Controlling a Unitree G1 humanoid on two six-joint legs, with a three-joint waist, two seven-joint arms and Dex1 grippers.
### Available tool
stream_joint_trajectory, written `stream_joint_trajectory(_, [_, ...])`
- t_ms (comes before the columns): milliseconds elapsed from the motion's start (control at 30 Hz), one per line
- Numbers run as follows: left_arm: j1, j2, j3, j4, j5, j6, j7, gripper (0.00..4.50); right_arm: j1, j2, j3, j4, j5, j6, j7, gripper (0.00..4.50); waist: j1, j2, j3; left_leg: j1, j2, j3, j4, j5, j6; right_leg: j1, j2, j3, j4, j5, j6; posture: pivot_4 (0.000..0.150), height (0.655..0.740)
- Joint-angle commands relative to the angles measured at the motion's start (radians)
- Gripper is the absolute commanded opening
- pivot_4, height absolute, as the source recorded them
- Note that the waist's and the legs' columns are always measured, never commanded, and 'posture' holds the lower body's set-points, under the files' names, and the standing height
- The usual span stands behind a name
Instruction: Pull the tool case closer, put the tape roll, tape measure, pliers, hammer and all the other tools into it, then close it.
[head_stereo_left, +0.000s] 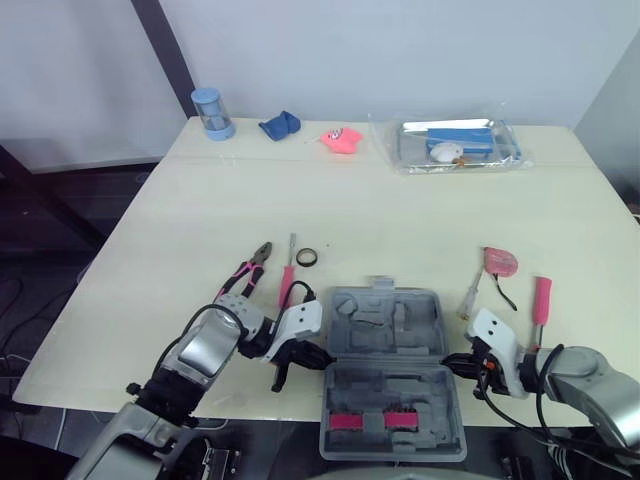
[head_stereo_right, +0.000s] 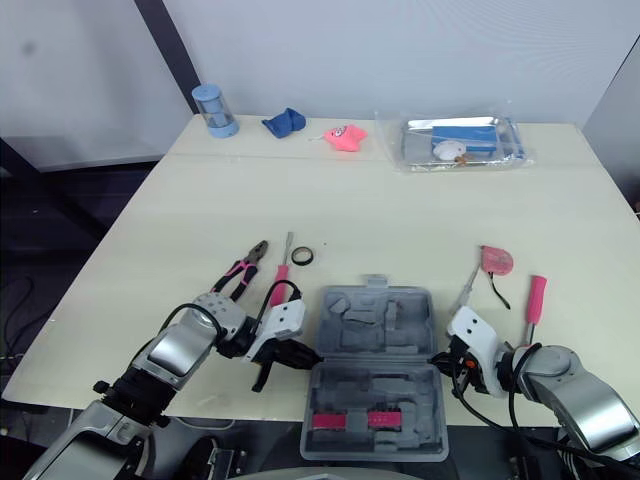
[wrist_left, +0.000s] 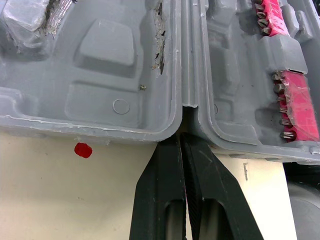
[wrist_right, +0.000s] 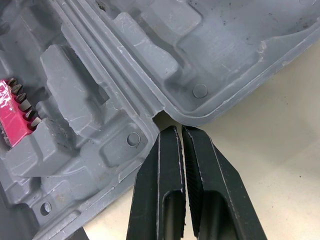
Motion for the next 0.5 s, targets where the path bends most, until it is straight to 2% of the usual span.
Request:
stream_joint_trajectory(33, [0.013, -0.007, -0.035, 0.032, 0.014, 0.002, 0.024, 0.16, 0.005, -0.01, -0.012, -0.029, 0.01, -0.017, 0.006, 0.17, 0.001, 0.0, 0.0, 0.0, 0.0, 0.0, 0.0, 0.0, 0.0, 0.0, 0.0, 0.0, 0.0, 0.0, 0.0, 0.15, 0.74])
stream_joint_trajectory(500, [0.024, 0.039, 0.027, 0.015, -0.038, 0.022, 0.049, 0.16, 0.037, -0.045, -0.103, -0.001, 0.011, -0.08, 0.014, 0.17, 0.014, 0.0, 0.0, 0.0, 0.0, -0.001, 0.0, 0.0, 0.0, 0.0, 0.0, 0.0, 0.0, 0.0, 0.0, 0.15, 0.74])
